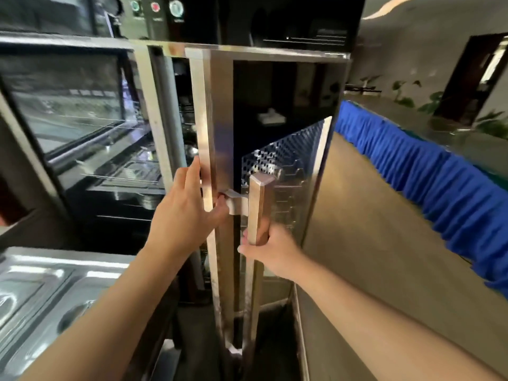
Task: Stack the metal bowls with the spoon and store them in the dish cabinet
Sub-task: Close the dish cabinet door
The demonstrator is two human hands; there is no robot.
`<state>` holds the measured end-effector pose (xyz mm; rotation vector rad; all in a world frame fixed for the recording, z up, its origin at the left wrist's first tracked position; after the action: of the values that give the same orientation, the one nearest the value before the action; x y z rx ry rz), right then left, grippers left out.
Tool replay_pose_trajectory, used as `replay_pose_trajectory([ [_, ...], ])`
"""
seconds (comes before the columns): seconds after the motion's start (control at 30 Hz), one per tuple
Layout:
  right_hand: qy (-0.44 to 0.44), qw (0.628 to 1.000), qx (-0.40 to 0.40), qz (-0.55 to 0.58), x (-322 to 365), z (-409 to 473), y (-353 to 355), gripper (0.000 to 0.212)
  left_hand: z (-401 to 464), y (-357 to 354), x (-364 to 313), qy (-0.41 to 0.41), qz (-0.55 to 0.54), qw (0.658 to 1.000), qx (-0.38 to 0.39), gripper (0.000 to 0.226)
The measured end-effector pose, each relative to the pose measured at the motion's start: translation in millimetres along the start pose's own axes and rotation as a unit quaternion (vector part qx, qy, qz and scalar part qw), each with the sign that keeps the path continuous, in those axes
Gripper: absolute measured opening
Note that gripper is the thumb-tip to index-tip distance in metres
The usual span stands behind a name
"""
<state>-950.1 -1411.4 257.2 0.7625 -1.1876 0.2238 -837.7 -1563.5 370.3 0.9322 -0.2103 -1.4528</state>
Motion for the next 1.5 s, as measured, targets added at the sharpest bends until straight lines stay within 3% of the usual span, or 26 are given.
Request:
replay_pose_trajectory([
  [0.1,0.005,1.0,0.019,0.005,8.5,28.3,-22.5,0.036,15.4,-4.4,28.6,0.005,0.028,1.0,-0.006,0.061],
  [0.27,0.024,0.997,0.077,-0.015,19.4,81.0,-60.1,0.019,48.3,-14.0,75.5,0.018,0.062,0.998,-0.027,0.052],
  [0.5,0.048,0.992,0.108,-0.04,31.1,160.8,-103.0,0.023,102.9,-35.5,141.8,0.012,0.098,0.994,-0.045,0.047],
  [0.83,-0.004,1.0,0.01,-0.02,23.7,287.2,-151.5,0.033,213.0,-74.5,255.2,0.043,0.088,0.994,-0.046,0.063],
  [1.0,-0.024,0.999,-0.035,0.001,20.2,335.8,-160.3,0.02,258.1,-110.3,308.8,0.063,0.084,0.994,-0.029,0.076],
  [1.07,-0.031,0.999,-0.042,0.005,18.0,350.4,-162.3,0.024,271.7,-126.7,324.5,0.067,0.094,0.993,-0.021,0.08],
  [1.5,0.03,0.991,-0.101,-0.083,15.8,403.7,-160.2,0.031,303.9,-202.3,350.8,0.058,0.155,0.986,-0.031,0.084],
])
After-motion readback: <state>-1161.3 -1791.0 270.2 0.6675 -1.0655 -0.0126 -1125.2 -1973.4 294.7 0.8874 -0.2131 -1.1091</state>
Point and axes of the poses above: each hand's wrist, its own z-axis towards the middle knuckle, its own y-axis out of the back of the hand, x = y × z, the point moved 5 cm from there along z, towards the middle knuckle, and after that the axes turned 7 degrees about y, right-handed, at the moved point
